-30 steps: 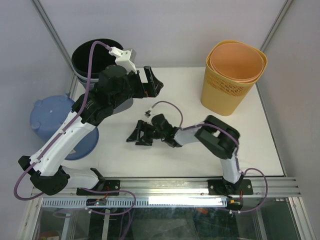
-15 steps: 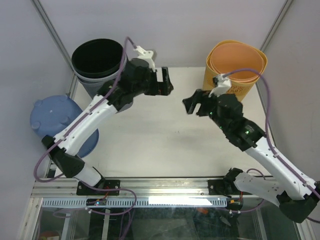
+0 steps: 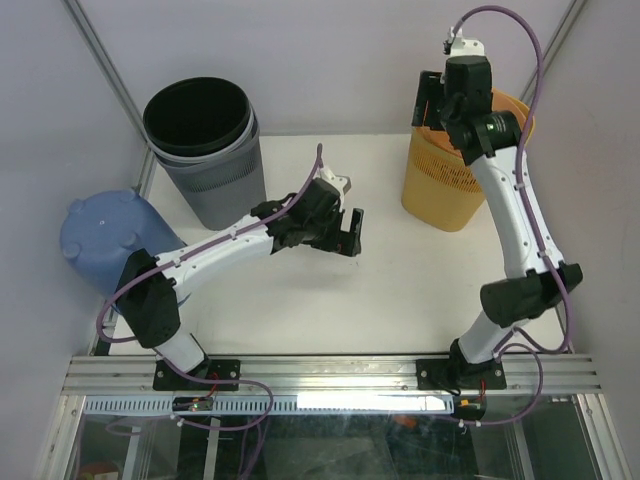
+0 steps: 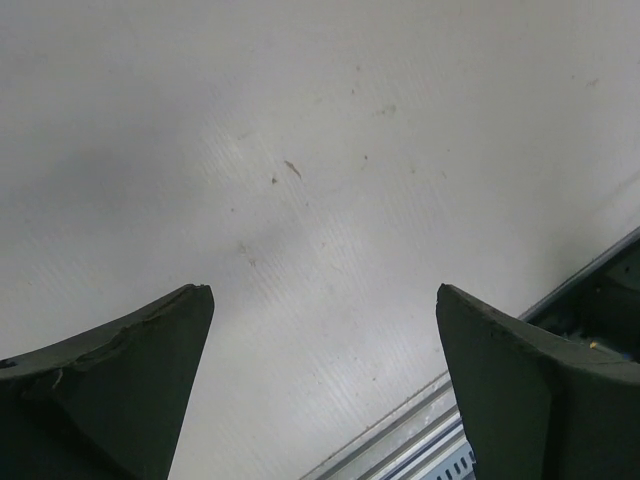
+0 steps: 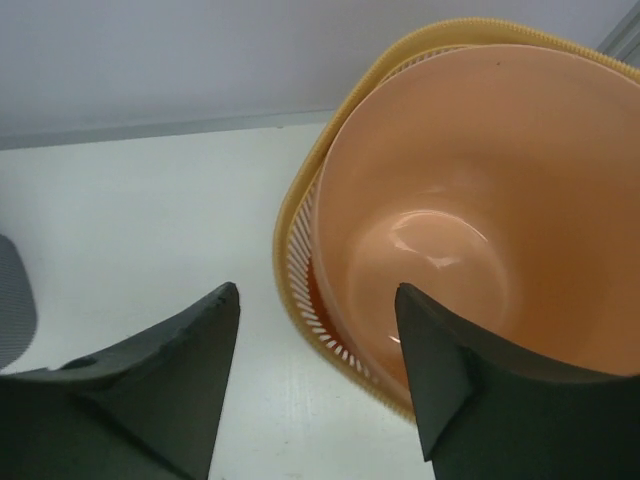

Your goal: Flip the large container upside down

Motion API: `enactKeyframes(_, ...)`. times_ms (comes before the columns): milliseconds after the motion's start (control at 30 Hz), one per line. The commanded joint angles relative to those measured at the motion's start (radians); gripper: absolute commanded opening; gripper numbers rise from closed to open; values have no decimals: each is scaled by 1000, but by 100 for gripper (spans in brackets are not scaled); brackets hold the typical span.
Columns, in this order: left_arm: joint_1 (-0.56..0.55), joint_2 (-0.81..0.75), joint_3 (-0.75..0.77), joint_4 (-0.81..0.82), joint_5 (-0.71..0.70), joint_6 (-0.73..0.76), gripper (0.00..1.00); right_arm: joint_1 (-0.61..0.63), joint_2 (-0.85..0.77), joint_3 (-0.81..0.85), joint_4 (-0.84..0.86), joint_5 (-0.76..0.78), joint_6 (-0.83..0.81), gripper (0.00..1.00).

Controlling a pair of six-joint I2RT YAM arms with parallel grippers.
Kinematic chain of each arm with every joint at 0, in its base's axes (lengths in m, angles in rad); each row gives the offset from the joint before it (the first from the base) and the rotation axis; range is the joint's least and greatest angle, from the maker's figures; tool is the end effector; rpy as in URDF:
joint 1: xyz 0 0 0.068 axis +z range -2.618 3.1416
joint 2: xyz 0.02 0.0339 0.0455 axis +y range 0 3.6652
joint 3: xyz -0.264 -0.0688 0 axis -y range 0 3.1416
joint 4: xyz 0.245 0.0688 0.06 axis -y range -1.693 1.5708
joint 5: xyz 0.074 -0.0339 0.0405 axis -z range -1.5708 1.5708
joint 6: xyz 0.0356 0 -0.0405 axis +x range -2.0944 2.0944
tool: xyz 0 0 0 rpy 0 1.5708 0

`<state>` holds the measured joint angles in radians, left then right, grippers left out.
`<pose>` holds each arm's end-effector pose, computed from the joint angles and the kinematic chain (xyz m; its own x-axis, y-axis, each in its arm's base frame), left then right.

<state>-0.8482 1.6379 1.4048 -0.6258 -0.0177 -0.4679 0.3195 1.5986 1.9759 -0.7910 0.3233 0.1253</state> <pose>0.2396 -0.2708 0.2957 -0.7817 0.2047 -0.5891 0.4367 0.8540 -0.2827 0.3184 0.0934 0.4801 -0.3814 -0.0014 -0.9244 0.0262 0.9996 -0.0123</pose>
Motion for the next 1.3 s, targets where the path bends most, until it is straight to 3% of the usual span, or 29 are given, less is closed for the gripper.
enactKeyframes(0, -57, -112, -98, 149, 48, -29, 99, -86, 99, 175, -123, -106, -93, 62)
enactKeyframes(100, -73, -115, -129, 152, 55, -37, 99, -138, 138, 202, -121, -203, -108, 56)
enactKeyframes(433, -95, -88, -123, 151, 58, -31, 99, -167, 190, 207, -114, -356, -116, 61)
enactKeyframes(800, -113, -89, -123, 151, 66, -39, 99, -176, 290, 255, -123, -316, -131, 46)
enactKeyframes(1000, -119, -88, -132, 151, 65, -41, 99, -177, 304, 241, -133, -354, -140, 49)
enactKeyframes(1067, -120, -84, -131, 150, 66, -41, 99, -177, 302, 235, -129, -364, -141, 43)
enactKeyframes(1167, -120, -80, -126, 150, 68, -41, 99, -177, 289, 248, -127, -354, -142, 20)
enactKeyframes(1267, -121, -76, -125, 150, 66, -41, 99, -177, 265, 282, -120, -347, -142, 9)
